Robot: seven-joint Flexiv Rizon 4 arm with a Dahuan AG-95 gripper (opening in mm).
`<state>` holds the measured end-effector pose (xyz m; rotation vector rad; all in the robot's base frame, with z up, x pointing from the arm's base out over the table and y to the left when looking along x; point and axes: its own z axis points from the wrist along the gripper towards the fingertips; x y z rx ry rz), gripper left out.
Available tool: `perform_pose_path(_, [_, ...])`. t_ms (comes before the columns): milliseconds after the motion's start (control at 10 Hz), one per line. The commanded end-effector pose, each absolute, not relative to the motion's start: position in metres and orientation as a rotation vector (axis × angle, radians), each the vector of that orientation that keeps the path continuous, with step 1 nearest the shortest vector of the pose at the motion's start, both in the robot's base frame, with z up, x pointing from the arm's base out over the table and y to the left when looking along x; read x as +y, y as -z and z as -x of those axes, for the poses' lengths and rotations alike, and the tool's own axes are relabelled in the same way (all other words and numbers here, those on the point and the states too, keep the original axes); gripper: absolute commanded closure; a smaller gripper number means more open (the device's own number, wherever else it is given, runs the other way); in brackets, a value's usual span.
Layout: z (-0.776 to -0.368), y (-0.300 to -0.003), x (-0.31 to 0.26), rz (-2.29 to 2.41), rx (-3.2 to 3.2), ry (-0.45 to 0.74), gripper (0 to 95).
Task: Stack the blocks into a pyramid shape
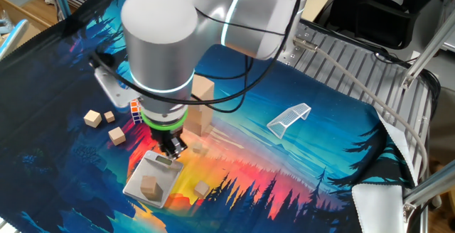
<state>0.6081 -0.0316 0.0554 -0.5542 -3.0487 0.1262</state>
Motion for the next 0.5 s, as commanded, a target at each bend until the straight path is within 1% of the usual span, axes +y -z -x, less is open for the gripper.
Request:
perform_pose_path(100, [-0.5957, -0.0527, -0.0303, 0.510, -3.060, -0.132, 95.0])
perform_pose_path(500, [-0.5890, -0.0503, -0.0244, 0.422, -3.064, -0.149, 95.0])
